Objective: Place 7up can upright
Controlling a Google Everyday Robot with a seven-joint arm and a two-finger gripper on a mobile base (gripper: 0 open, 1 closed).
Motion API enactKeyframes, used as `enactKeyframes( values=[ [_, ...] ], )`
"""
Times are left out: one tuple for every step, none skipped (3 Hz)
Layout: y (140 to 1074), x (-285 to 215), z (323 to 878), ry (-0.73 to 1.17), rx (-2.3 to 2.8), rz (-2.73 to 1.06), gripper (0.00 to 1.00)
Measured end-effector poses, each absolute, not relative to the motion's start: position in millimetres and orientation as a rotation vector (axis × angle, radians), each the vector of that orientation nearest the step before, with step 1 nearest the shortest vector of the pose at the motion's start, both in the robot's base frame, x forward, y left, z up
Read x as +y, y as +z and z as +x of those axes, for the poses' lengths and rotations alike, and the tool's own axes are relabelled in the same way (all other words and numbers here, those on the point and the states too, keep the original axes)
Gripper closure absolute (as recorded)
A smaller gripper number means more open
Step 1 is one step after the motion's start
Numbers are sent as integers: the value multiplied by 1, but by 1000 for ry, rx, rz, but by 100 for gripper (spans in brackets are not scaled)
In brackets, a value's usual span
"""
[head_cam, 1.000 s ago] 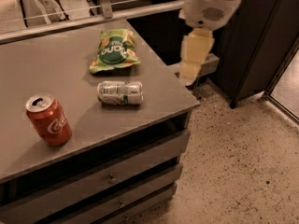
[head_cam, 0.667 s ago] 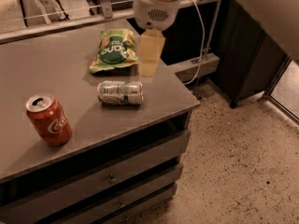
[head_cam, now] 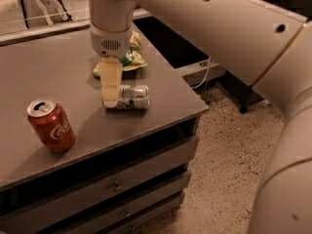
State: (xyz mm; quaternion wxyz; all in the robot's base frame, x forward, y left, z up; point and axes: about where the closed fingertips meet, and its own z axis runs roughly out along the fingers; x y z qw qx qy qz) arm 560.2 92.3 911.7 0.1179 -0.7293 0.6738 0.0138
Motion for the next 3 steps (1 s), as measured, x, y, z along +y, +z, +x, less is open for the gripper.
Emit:
enactKeyframes(
  values=[
    [877,107,553,32,2031,-2153,0],
    [838,111,558,-2,2093,-2129,0],
    [838,111,558,-2,2093,-2129,0]
  ],
)
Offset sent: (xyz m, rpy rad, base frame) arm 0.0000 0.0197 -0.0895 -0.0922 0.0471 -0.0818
